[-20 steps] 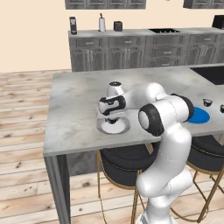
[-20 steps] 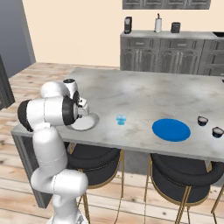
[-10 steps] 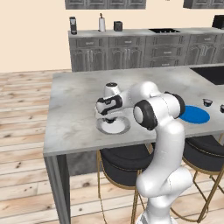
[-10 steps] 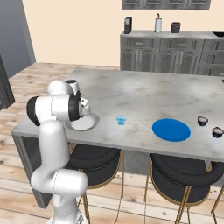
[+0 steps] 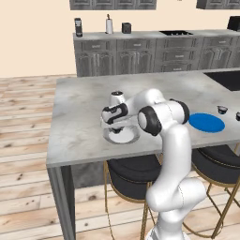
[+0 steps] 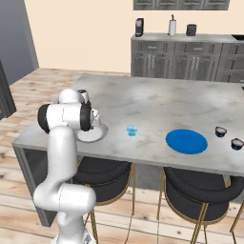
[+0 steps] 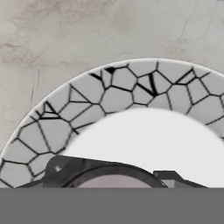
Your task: Place two yogurt containers on each plate.
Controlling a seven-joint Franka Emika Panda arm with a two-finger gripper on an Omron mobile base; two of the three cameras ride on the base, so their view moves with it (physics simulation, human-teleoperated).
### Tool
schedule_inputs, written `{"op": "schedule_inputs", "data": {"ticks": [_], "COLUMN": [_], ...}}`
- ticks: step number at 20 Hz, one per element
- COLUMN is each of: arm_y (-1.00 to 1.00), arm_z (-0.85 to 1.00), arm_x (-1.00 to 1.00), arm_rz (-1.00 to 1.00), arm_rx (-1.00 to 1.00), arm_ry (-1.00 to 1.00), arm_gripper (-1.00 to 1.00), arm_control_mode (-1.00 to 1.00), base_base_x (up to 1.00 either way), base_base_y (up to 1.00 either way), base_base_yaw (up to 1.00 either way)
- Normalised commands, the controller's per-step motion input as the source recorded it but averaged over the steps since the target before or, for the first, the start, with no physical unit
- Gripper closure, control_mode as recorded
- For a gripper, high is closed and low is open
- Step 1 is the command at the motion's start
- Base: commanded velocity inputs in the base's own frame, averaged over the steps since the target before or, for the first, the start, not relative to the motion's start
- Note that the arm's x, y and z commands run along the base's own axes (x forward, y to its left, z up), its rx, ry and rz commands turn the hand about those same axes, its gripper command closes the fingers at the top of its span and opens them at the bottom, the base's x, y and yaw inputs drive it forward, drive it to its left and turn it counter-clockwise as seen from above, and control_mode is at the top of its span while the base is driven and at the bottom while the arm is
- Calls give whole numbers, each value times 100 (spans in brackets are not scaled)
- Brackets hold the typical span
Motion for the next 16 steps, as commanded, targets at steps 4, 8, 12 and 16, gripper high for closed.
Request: {"op": "schedule_inputs", "data": {"ticks": [4,8,12,16], "arm_y": [0,0,0,0], "arm_z": [-23,-21,-14,2], "arm_x": [22,17,11,0], "arm_rz": [0,0,0,0], "arm_rx": [0,0,0,0], "arm_ry": [2,3,2,0], "arm_gripper": [100,100,-100,-100], "arm_control_mode": [-100,-100,-100,-100], "base_base_x": [0,0,0,0], "base_base_y": [0,0,0,0], "base_base_yaw": [0,0,0,0]}}
